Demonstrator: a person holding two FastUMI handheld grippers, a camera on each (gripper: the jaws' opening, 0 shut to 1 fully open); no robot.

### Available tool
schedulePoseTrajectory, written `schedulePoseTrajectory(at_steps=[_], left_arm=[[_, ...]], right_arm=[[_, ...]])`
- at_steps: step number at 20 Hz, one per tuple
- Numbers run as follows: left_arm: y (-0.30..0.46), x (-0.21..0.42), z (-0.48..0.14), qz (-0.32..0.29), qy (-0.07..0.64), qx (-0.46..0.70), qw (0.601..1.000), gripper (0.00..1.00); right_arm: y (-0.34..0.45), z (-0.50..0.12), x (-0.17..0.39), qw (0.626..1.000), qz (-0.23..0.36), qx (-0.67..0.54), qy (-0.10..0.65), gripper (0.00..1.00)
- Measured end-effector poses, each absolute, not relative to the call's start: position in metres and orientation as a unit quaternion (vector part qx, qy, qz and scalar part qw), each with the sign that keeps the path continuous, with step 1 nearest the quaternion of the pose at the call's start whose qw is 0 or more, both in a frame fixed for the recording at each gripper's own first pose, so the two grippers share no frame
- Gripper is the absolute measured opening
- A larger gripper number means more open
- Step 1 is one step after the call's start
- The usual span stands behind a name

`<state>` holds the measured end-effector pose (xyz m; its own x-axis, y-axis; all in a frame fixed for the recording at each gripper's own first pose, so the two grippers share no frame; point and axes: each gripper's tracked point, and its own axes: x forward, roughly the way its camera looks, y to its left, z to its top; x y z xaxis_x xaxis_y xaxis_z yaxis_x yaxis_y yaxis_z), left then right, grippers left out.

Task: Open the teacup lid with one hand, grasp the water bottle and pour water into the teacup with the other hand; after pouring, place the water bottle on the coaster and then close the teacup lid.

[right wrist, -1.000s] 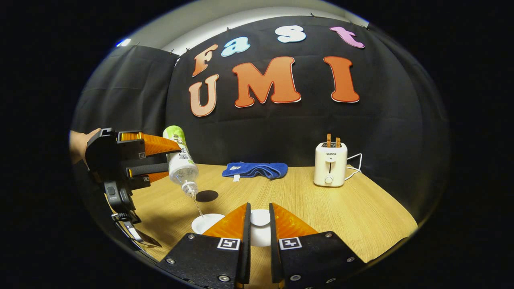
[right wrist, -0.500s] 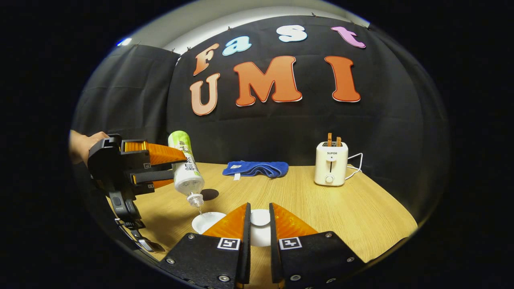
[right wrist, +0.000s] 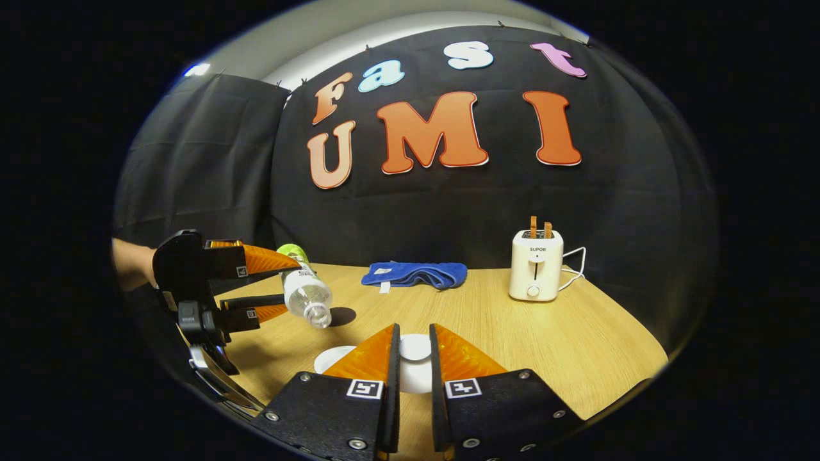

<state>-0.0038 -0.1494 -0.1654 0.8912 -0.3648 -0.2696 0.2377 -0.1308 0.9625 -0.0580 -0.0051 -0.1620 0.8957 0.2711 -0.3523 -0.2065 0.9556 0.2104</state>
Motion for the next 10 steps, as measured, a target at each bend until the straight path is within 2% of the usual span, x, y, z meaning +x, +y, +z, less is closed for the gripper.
schedulePoseTrajectory(at_steps=[2,3,4,6,8,10], left_arm=[[-0.144,0.006,-0.160,-0.218,-0.035,0.639,0.737,0.63],[-0.141,0.006,-0.156,-0.210,-0.038,0.607,0.766,0.59],[-0.138,0.009,-0.150,-0.197,-0.040,0.577,0.791,0.63],[-0.130,0.022,-0.136,-0.171,-0.044,0.508,0.843,0.59],[-0.124,0.035,-0.122,-0.149,-0.047,0.429,0.890,0.63],[-0.118,0.048,-0.108,-0.128,-0.043,0.353,0.926,0.62]], right_arm=[[0.003,-0.164,-0.055,0.968,0.128,0.094,0.196,0.21],[0.007,-0.166,-0.055,0.967,0.130,0.095,0.196,0.21],[0.010,-0.165,-0.053,0.967,0.132,0.094,0.197,0.21],[0.014,-0.165,-0.050,0.967,0.134,0.093,0.197,0.21],[0.018,-0.161,-0.047,0.967,0.134,0.095,0.194,0.21],[0.021,-0.160,-0.044,0.968,0.133,0.095,0.192,0.21]])
